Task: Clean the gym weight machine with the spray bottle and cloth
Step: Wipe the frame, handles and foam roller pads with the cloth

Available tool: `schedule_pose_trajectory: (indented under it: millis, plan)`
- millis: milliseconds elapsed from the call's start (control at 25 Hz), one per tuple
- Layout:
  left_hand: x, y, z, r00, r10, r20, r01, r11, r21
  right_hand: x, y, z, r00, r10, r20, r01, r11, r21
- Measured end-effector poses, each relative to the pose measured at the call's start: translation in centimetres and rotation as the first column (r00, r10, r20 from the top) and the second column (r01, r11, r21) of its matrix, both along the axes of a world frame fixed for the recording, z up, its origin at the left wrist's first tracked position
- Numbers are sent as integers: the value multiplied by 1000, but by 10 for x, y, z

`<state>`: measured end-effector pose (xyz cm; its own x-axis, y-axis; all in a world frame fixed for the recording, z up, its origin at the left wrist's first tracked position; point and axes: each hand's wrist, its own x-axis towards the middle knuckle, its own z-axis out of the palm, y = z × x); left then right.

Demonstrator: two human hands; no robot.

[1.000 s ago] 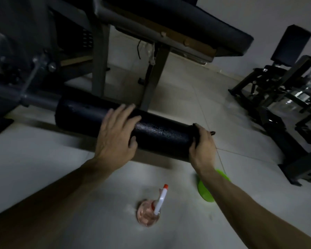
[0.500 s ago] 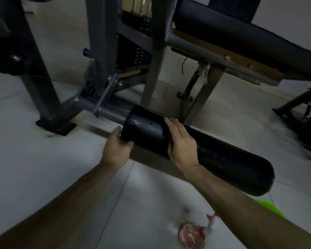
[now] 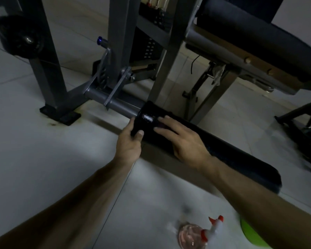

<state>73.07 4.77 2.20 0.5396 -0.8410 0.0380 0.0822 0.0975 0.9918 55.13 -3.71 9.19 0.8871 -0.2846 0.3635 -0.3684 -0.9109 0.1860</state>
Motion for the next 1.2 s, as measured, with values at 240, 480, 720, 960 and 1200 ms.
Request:
schedule_pose_trajectory:
  millis: [240,480,720,960,1200]
  plan:
    - [-1,-4,6,995,50,82,-53,998,45,-16,17,-14,983,-101,151,91,993,68]
    - [0,-6,11,986,101,134,-118,985,126,99,8,-5,989,-2,149,-13,995,98]
    - [-37,-3,36,870,141,473,-243,957,161,-62,12,-11,976,-172,134,169,985,30]
    - [-79,1,27,468,-46,883,-170,975,141,-162,33,-23,820,-482,309,444,876,187]
    - [-108,2,20,357,-42,933,-151,983,102,-47,6,-11,939,-248,237,214,963,163]
